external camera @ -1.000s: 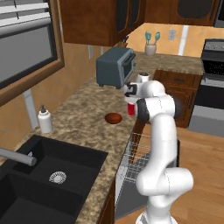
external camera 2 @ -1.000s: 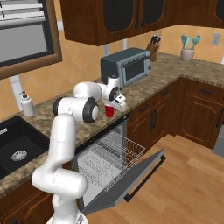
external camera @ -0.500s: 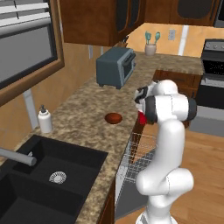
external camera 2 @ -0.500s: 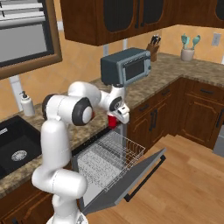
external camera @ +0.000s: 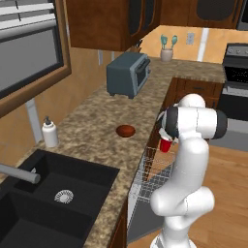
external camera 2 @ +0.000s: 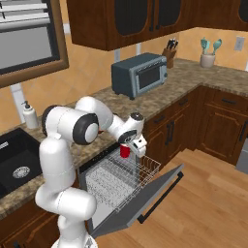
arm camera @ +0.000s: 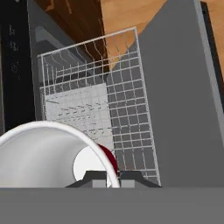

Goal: Pick up the cup and bowl from the counter, place them in the dishwasher, and close the dishwasher door.

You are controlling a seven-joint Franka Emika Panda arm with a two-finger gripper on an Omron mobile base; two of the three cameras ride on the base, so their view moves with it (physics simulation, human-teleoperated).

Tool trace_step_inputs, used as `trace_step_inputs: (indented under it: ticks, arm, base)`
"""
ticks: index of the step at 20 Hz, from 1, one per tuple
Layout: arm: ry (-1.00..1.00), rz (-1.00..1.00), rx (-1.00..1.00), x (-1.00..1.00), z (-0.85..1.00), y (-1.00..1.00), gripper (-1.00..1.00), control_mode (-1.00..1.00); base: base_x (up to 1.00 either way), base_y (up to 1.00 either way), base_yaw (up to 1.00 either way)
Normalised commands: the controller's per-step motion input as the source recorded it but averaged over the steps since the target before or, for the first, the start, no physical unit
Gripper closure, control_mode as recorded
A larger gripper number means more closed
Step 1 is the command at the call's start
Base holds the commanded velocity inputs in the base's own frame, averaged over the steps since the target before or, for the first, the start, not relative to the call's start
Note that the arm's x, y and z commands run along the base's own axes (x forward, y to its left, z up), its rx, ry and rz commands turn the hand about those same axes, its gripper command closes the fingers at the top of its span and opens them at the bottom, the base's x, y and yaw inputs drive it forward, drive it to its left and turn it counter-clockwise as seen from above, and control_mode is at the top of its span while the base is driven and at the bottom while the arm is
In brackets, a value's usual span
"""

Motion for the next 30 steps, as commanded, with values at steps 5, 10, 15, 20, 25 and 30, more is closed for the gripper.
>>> trace_step_inputs:
  ticks: [5,10,15,20,25,30]
  arm:
    - [0.0,0.09,0.19,0.31,-0.35,-0.01,1.0,-1.0]
    - [0.04,0.05,0.05,0.3,-0.47,-0.04,1.0,-1.0]
    - [0.03,0.01,0.0,0.48,-0.62,-0.01,1.0,-1.0]
    - [-0.03,0.03,0.08,0.4,-0.58,-0.02,1.0,-1.0]
    - [-0.02,0.03,0.01,0.38,-0.62,0.0,1.0,-1.0]
    - [0.0,0.0,0.0,0.47,-0.63,0.05,1.0,-1.0]
  base:
    - [0.0,0.0,0.0]
    - [0.0,0.0,0.0]
    - [0.0,0.0,0.0]
    - [0.0,0.0,0.0]
    - [0.0,0.0,0.0]
    - [0.0,0.0,0.0]
